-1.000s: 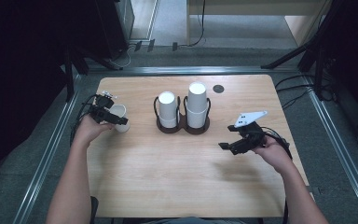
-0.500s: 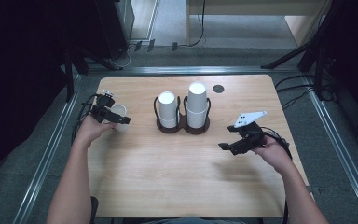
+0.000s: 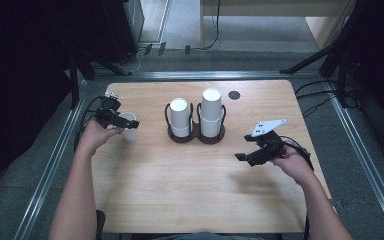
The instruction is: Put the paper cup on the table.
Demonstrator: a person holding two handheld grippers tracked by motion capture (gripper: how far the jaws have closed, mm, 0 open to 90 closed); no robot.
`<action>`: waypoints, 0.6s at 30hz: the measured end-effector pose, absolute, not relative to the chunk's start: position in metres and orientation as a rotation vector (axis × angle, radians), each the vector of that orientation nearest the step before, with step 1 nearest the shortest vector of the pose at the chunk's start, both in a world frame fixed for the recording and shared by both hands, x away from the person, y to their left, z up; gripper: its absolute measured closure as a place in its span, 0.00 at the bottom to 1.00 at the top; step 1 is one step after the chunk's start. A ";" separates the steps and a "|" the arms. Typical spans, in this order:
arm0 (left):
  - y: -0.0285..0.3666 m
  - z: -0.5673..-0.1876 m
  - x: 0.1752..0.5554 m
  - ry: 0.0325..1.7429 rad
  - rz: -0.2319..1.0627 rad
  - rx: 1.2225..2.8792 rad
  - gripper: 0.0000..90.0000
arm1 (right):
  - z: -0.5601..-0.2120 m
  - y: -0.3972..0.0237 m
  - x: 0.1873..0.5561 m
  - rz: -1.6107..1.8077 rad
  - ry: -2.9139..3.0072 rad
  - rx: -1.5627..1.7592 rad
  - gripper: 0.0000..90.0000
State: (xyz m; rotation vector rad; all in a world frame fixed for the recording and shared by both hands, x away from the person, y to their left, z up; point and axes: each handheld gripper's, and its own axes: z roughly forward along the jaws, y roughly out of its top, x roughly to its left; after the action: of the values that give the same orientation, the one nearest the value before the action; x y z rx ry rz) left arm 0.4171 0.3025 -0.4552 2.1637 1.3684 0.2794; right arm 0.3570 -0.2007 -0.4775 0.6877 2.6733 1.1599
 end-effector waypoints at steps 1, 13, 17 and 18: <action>0.303 -0.454 0.417 1.369 0.285 2.157 0.04 | -0.478 -0.201 0.357 1.159 2.674 0.687 0.23; 0.306 -0.432 0.409 1.353 0.340 2.098 0.04 | -0.478 -0.200 0.357 1.154 2.674 0.678 0.23; 0.303 -0.428 0.408 1.333 0.313 2.075 0.04 | -0.478 -0.200 0.356 1.150 2.676 0.677 0.23; 0.302 -0.427 0.407 1.325 0.307 2.069 0.04 | -0.477 -0.200 0.356 1.150 2.676 0.676 0.23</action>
State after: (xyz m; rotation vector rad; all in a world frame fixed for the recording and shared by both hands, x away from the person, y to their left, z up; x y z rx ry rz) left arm 0.4071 0.3022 -0.4268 2.0687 1.3249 0.3068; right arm 0.3563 -0.2000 -0.4775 0.6760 2.6763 1.1501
